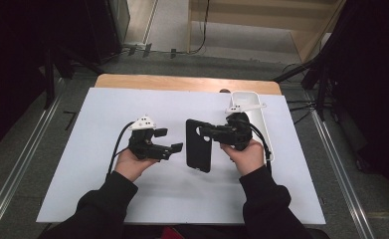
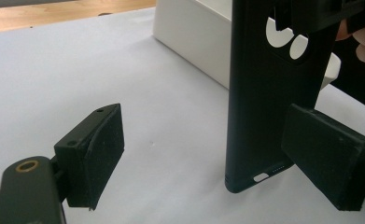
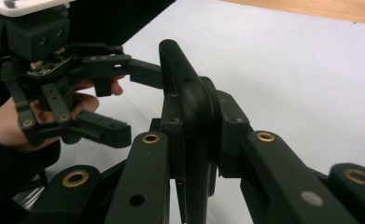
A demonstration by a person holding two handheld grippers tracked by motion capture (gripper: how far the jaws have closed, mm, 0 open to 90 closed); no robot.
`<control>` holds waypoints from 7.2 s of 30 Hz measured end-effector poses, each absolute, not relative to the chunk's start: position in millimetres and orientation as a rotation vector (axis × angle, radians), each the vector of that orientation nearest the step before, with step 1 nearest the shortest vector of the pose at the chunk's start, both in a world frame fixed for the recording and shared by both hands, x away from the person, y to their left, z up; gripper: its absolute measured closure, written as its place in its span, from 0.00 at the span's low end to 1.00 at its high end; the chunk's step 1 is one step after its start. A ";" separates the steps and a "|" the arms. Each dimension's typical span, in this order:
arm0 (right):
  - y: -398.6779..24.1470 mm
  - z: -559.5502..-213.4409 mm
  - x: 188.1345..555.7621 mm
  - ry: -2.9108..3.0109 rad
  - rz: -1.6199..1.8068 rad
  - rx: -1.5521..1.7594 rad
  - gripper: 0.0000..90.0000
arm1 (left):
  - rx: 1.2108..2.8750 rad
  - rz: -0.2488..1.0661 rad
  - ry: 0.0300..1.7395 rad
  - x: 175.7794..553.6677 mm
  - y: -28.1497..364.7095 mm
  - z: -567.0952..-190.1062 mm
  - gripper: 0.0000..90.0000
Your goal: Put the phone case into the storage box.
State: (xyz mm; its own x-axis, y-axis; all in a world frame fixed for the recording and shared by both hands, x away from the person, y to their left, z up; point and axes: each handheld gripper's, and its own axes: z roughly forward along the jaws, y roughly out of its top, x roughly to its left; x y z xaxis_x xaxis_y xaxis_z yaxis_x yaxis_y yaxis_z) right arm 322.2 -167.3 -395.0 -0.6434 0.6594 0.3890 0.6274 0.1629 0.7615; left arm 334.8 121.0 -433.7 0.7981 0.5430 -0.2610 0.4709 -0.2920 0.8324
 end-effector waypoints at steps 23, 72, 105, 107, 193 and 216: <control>-167.6 -391.0 318.4 2.523 1.600 1.068 0.83 | 2.016 -0.100 0.574 327.7 123.0 -401.9 0.19; -130.9 -397.2 327.0 2.869 1.578 0.702 0.83 | 2.066 -0.154 0.532 310.8 139.9 -392.1 0.58; -134.7 -400.1 323.0 2.910 1.608 0.718 0.82 | 2.130 -0.271 0.481 310.8 128.1 -387.2 0.88; -135.4 -400.2 323.1 2.910 1.606 0.718 0.82 | 2.132 -0.271 0.481 311.0 127.8 -386.9 0.88; -109.0 -423.6 294.3 2.278 1.391 1.168 0.00 | 2.047 -0.036 1.022 333.8 143.0 -357.6 0.88; -82.5 -421.6 283.2 2.212 1.406 1.179 0.00 | 2.056 -0.053 0.989 321.3 135.5 -358.2 0.88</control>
State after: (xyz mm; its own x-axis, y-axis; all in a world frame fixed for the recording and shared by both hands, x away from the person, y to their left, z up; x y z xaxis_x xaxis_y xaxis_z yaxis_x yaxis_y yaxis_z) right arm 283.2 -82.5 -421.6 -0.6335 0.7499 0.1907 0.4911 0.1992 0.8480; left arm 321.3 135.5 -358.2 0.6885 0.6280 -0.3626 0.6631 -0.3426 0.6655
